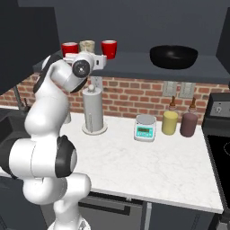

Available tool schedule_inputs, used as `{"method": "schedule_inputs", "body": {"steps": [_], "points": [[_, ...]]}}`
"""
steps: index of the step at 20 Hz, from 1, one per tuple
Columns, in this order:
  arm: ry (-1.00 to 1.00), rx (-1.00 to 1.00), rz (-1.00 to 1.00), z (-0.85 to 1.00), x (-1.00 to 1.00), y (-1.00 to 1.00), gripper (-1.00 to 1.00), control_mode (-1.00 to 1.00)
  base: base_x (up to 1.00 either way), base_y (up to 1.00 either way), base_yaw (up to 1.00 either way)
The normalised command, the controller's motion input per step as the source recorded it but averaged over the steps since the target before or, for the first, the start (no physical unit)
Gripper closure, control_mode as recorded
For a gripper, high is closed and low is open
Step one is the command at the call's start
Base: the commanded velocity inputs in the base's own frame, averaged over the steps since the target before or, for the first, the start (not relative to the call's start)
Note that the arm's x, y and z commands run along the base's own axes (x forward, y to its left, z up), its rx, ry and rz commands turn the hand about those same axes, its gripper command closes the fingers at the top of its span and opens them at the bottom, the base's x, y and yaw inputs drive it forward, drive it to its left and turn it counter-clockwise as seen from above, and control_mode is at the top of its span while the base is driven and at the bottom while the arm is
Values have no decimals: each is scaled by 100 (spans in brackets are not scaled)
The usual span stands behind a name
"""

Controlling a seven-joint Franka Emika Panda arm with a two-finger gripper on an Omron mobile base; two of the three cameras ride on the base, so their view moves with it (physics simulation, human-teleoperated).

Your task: Gather all objects into one cabinet and sort the glasses and bowls to opposite sides.

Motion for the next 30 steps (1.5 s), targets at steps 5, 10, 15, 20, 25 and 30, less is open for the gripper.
{"method": "schedule_inputs", "body": {"steps": [5,10,15,20,25,30], "points": [[4,0,0,7,-9,0,-100,-100,0,0,0],[4,0,0,29,-45,0,-100,-100,0,0,0],[3,0,0,8,-82,0,-100,-100,0,0,0],[0,0,0,5,-100,0,-100,-100,0,0,0],[0,4,0,38,-100,0,-100,-100,0,0,0],[5,8,0,40,-100,-1,-100,-100,0,0,0]]}}
